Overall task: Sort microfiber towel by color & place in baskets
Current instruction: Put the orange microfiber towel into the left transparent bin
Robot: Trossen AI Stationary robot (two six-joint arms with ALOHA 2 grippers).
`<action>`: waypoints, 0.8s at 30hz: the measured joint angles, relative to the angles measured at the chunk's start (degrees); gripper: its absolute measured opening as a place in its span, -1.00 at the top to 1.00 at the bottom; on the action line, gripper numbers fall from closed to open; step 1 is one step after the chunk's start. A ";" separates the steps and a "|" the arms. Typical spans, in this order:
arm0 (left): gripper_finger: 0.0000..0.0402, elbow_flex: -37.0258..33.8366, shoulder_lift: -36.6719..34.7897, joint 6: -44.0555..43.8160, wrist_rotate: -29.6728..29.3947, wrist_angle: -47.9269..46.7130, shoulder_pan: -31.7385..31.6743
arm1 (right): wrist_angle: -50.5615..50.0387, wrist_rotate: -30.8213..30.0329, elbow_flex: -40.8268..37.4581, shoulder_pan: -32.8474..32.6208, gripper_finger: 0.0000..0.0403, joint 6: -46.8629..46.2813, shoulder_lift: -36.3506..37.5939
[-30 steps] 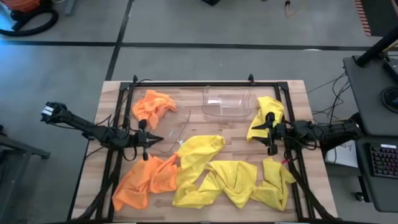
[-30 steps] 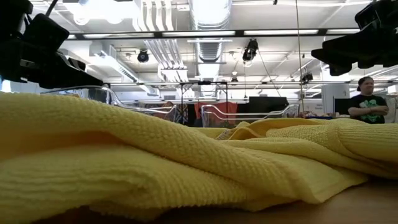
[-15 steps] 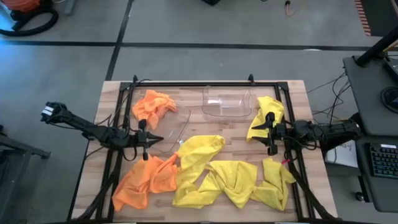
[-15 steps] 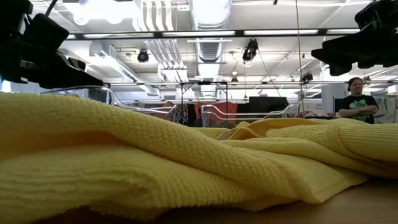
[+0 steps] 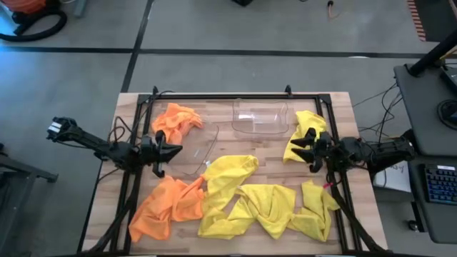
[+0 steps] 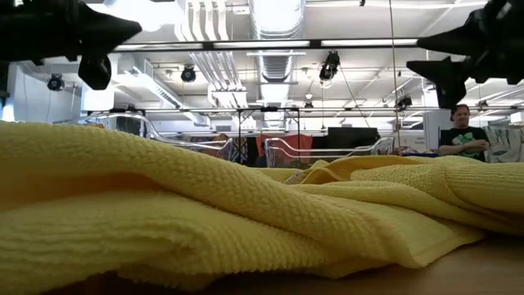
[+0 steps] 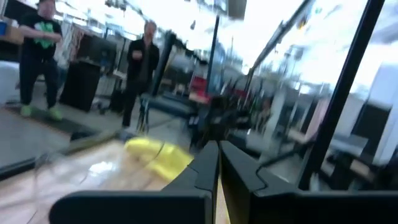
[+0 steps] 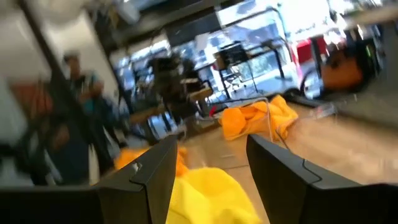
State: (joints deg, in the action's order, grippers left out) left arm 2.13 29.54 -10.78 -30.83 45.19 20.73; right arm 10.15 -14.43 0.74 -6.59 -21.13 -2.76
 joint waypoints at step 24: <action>1.00 14.90 2.01 -9.02 -3.30 -20.54 -0.38 | -1.72 -5.66 0.01 0.00 0.06 -16.89 -4.65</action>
State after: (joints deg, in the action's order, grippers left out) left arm 17.04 31.55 -19.80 -34.13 24.65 20.35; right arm 8.43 -20.09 0.74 -6.59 -38.03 -7.42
